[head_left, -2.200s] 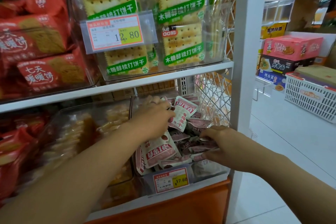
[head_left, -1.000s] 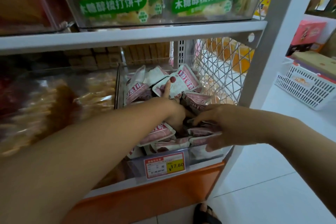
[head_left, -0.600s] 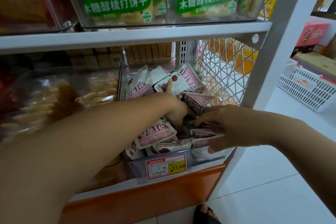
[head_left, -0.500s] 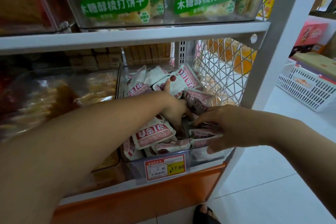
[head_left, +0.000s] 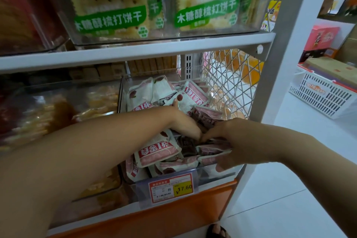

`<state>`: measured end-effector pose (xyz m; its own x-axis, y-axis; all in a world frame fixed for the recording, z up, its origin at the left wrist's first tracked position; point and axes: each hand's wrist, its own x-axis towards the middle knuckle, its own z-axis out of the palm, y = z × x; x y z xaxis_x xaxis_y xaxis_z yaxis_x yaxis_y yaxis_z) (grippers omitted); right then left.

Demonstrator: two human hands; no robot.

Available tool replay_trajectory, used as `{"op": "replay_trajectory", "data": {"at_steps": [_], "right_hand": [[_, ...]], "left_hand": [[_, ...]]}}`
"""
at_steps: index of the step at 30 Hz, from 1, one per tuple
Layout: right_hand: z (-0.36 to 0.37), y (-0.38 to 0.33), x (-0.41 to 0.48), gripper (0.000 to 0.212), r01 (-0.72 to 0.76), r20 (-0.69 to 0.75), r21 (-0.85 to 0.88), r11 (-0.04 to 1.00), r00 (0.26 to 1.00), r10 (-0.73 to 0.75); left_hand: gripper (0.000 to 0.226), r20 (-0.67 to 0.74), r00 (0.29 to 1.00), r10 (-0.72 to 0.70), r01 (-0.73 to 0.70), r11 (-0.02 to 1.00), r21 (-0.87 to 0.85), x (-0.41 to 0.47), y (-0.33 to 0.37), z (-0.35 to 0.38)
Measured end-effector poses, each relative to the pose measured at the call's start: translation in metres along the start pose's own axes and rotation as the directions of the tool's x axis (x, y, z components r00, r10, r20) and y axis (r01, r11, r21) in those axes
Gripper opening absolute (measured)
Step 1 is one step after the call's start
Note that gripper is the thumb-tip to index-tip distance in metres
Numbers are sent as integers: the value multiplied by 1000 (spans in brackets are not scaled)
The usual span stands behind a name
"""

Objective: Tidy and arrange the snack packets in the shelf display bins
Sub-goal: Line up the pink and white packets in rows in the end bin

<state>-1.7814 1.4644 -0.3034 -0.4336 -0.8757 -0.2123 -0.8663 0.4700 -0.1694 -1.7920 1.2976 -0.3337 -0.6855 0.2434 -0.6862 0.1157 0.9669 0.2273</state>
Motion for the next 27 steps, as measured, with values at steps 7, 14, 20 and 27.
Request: {"op": "replay_trajectory", "data": {"at_steps": [7,14,20,27], "right_hand": [[0,2,0,54,7,-2,17,1000,1000,-7],[-4,1,-1,55,29,12,33,999,1000,-29],[-4,0,-1,58,-16,23,6,1000,1000,16],[-4,0,-1,52,-51,89,66,997,995,45]], "left_hand": [[43,-51,999,18,-17,1000,16,-6,5,-1],[47,-70,984,-164,178,939,293,-10,3,-3],[45,-112,985,-131,165,900,403,-19,-4,-3],[26,-172,983,-61,130,896,424,-30,-2,-2]]}}
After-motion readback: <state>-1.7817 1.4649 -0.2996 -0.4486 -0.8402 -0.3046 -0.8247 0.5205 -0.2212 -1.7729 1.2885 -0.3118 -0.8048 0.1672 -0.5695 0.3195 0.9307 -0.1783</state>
